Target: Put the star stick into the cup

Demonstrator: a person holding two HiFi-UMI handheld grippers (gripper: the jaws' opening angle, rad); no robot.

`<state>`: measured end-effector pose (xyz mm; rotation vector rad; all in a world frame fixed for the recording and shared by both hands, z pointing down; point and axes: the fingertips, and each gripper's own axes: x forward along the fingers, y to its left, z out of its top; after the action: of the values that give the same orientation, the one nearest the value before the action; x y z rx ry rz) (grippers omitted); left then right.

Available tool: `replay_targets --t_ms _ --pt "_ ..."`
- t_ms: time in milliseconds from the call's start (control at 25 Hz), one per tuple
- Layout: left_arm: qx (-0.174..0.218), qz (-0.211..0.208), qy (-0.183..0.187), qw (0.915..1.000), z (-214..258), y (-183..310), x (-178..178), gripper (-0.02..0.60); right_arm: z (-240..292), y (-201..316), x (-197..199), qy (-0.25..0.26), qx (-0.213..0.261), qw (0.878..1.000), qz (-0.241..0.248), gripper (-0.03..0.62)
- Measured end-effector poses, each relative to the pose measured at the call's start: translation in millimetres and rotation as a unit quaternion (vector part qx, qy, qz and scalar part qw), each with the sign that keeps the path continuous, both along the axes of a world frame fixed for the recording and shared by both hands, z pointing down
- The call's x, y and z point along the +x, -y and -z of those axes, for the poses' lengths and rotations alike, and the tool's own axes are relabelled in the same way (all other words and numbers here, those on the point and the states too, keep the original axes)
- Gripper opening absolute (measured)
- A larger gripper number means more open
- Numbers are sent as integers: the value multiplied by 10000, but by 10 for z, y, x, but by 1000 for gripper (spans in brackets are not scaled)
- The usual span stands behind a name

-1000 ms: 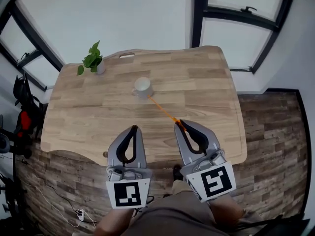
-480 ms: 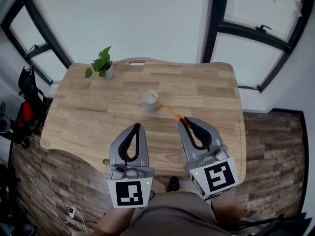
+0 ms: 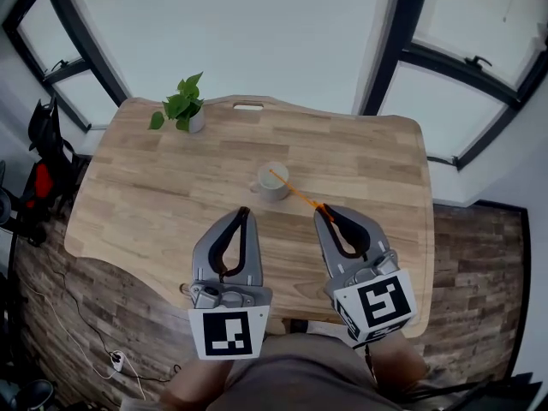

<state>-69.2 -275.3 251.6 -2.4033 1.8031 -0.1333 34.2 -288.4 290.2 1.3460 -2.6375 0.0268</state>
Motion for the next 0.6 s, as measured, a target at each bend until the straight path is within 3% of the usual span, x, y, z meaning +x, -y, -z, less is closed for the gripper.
replay_targets --t_ms 600 --pt "-742 -71 -125 9971 -577 815 -350 0 -684 723 -267 -423 -910 9949 -15 44"
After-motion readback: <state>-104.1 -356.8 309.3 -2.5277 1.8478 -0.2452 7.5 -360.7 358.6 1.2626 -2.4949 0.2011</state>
